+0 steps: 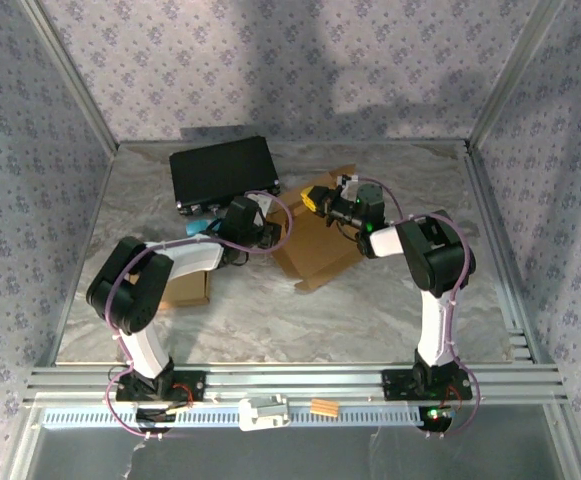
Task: Fold the paper box
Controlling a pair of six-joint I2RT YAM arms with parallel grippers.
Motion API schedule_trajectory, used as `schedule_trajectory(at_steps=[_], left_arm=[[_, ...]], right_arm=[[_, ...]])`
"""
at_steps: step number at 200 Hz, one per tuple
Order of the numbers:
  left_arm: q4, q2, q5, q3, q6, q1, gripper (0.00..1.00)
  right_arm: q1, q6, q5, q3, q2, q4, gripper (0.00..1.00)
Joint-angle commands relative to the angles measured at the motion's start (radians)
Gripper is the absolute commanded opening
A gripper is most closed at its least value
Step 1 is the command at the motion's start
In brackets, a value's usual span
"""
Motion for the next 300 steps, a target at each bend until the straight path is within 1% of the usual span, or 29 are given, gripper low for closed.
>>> schedule_trajectory(at_steps=[1, 44, 79, 139, 166, 191, 202, 217, 246, 259, 268, 282, 294, 300], left_arm=[[0.036, 0.025, -0.073, 0.040, -0.040, 0.006, 0.39], [0.039, 0.042, -0.126, 0.061, -0.051, -0.015, 0.40], [0.035, 0.060, -0.196, 0.079, -0.078, -0.033, 0.36], [0.031, 0.099, -0.289, 0.120, -0.120, -0.067, 0.25], [-0.008, 0.115, -0.342, 0.158, -0.137, -0.090, 0.19], [-0.068, 0.141, -0.384, 0.198, -0.187, -0.101, 0.15], [-0.088, 0.149, -0.407, 0.209, -0.204, -0.103, 0.11], [-0.108, 0.160, -0.424, 0.219, -0.224, -0.106, 0.00], [-0.119, 0.153, -0.442, 0.224, -0.242, -0.112, 0.00], [-0.149, 0.146, -0.454, 0.235, -0.258, -0.112, 0.00], [-0.177, 0.138, -0.458, 0.244, -0.268, -0.113, 0.00], [-0.223, 0.122, -0.457, 0.261, -0.279, -0.114, 0.00], [-0.292, 0.106, -0.449, 0.286, -0.285, -0.112, 0.00], [-0.339, 0.099, -0.440, 0.305, -0.294, -0.109, 0.00]], right_arm=[[0.027, -0.046, -0.037, -0.041, 0.032, -0.074, 0.00], [0.030, -0.040, -0.038, -0.035, 0.037, -0.079, 0.00], [0.031, -0.032, -0.040, -0.026, 0.037, -0.083, 0.00], [0.044, -0.001, -0.025, -0.005, 0.037, -0.092, 0.00], [0.049, 0.008, -0.019, 0.003, 0.039, -0.091, 0.00], [0.050, 0.017, -0.016, 0.008, 0.041, -0.087, 0.00], [0.050, 0.019, -0.017, 0.008, 0.042, -0.087, 0.00], [0.050, 0.023, -0.017, 0.009, 0.043, -0.086, 0.00], [0.047, 0.026, -0.008, 0.012, 0.033, -0.093, 0.00], [0.044, 0.026, 0.005, 0.008, 0.014, -0.110, 0.00], [0.040, 0.019, 0.017, 0.005, -0.009, -0.140, 0.07], [0.026, -0.011, 0.041, -0.003, -0.073, -0.222, 0.23], [0.011, -0.070, 0.066, -0.005, -0.155, -0.376, 0.38], [0.001, -0.106, 0.078, 0.001, -0.202, -0.474, 0.43]])
